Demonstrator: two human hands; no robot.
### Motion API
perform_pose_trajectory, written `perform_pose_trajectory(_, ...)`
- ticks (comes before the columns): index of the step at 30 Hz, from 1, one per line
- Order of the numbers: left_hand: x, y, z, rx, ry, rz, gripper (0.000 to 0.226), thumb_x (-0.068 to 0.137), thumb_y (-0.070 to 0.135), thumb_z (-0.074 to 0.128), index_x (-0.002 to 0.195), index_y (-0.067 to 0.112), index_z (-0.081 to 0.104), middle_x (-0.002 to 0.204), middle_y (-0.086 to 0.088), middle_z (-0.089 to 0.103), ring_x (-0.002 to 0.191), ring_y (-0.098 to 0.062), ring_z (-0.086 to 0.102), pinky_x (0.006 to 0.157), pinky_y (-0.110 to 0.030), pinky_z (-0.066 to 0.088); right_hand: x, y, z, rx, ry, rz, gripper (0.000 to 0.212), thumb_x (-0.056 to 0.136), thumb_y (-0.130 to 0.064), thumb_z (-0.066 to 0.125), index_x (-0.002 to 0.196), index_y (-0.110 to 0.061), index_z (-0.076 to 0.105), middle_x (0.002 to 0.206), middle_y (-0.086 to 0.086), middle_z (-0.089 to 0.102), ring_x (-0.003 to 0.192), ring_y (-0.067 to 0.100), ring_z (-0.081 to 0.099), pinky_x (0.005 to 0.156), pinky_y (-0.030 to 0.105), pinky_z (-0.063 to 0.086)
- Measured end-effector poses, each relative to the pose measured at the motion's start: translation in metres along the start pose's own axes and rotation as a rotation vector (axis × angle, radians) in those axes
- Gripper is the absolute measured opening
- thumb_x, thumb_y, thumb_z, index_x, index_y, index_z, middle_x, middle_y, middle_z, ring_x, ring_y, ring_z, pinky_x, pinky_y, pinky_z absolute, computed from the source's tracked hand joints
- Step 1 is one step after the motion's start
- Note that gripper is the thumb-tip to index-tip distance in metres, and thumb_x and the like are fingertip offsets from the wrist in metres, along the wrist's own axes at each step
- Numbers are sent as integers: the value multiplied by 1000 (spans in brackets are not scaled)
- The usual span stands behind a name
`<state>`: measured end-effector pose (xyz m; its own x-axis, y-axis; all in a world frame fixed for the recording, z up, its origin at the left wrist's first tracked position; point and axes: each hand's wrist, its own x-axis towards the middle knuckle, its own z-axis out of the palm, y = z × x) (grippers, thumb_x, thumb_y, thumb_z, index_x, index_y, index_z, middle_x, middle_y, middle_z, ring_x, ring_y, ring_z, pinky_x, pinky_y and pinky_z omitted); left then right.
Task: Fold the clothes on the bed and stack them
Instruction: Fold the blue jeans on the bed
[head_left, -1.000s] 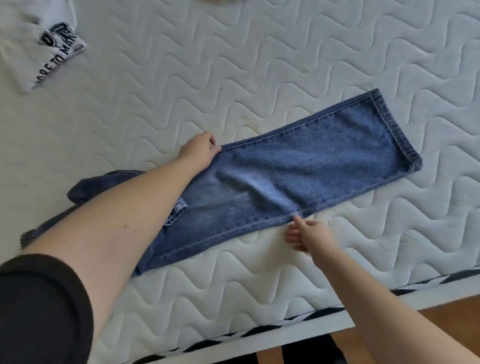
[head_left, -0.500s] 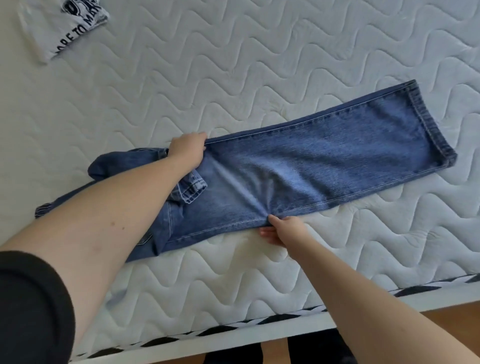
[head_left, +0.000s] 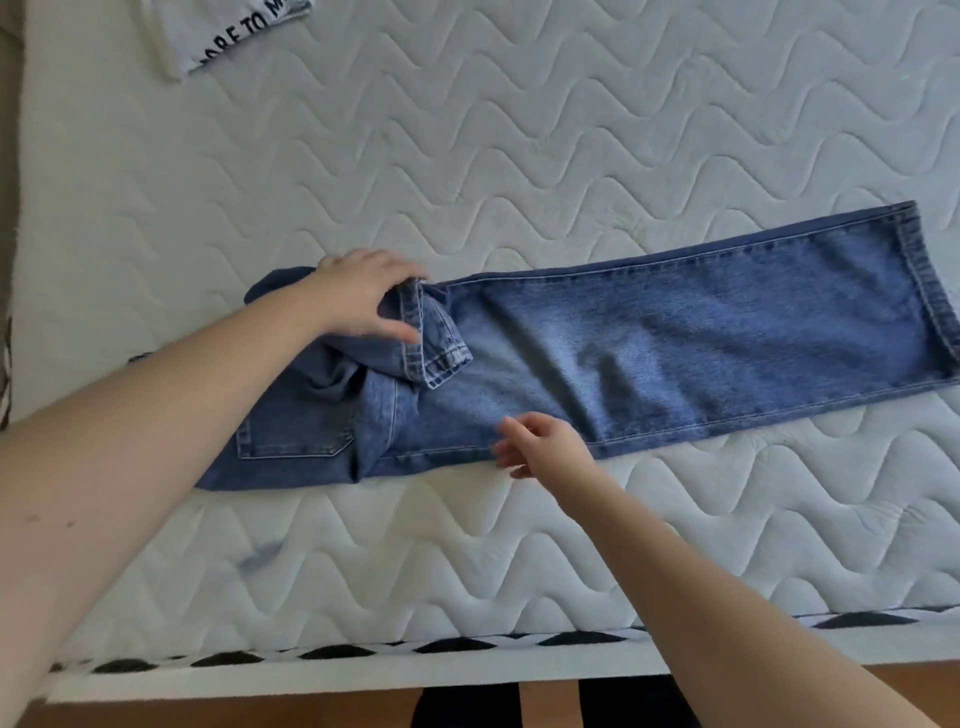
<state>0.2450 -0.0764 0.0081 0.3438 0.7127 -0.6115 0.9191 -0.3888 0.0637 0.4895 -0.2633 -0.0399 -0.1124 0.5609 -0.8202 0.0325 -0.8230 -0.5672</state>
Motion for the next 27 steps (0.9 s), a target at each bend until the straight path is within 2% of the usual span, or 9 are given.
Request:
perform_pose_trajectory(2, -20, -11, 13, 4, -73, 24, 92, 74, 58, 73, 149, 41, 23, 147, 1, 39, 133, -27, 40, 105, -48, 39, 5, -13, 18, 69, -43, -1, 17, 99, -19, 55, 107, -5, 62, 88, 9, 70, 67, 16, 66, 63, 25, 52)
perform_pose_trajectory(4, -27, -9, 22, -77, 32, -25, 68, 85, 34, 70, 145, 36, 36, 140, -3, 49, 125, -30, 49, 99, -43, 43, 9, -18, 35, 78, -81, 9, 24, 98, -17, 57, 120, -7, 58, 99, 10, 68, 76, 17, 66, 70, 25, 53)
perform_pose_trajectory(7, -29, 12, 17, -244, 179, -1, 26, 94, 26, 58, 121, 26, 61, 123, -3, 65, 111, -28, 59, 89, -38, 45, 15, -17, 50, 11, -113, -24, 63, 93, -26, 65, 147, -26, 34, 118, -1, 62, 96, 16, 67, 88, 31, 56)
perform_pose_trajectory(11, -39, 61, -14, -476, 290, 217, 18, 95, 18, 59, 111, 21, 66, 99, 7, 69, 93, -10, 60, 85, -23, 44, 14, -20, 42, 209, -118, -57, 101, 75, -37, 81, 151, -44, 14, 138, -8, 45, 122, 19, 55, 105, 43, 47)
perform_pose_trajectory(13, -35, 91, -35, -558, 330, 254, 13, 95, 22, 58, 106, 22, 65, 85, 20, 64, 78, 4, 57, 73, -8, 39, 10, -28, 32, 305, -131, -143, 81, 77, -33, 80, 141, -34, 31, 131, -14, 54, 123, 17, 56, 106, 44, 46)
perform_pose_trajectory(15, -25, 124, -54, -668, 375, 226, 7, 95, 26, 57, 100, 22, 61, 72, 13, 64, 65, 2, 57, 63, -12, 42, 4, -41, 14, 424, -94, -231, 52, 87, -25, 67, 134, -23, 45, 117, -13, 64, 116, 15, 62, 103, 42, 49)
perform_pose_trajectory(18, -5, 176, -84, -810, 482, 220, 8, 95, 24, 57, 92, 21, 50, 64, 8, 57, 53, 1, 50, 54, -13, 36, -8, -67, -28, 582, -36, -313, 24, 98, -29, 49, 118, -25, 62, 120, 1, 66, 116, 17, 62, 95, 33, 51)
perform_pose_trajectory(21, 18, 232, -115, -897, 475, 293, 7, 96, 23, 56, 94, 17, 53, 70, 17, 56, 59, 11, 51, 59, -6, 36, -20, -90, -81, 791, 52, -320, 26, 103, -33, 39, 112, -26, 62, 109, -6, 68, 100, 11, 62, 78, 22, 50)
perform_pose_trajectory(27, 72, 346, -146, -862, 396, 321, 19, 97, 28, 52, 82, 20, 46, 68, 9, 53, 60, -2, 48, 56, -12, 37, -51, -99, -185, 1086, 148, -447, 74, 93, -70, 30, 138, -16, 52, 135, 6, 61, 127, 22, 56, 105, 36, 45)
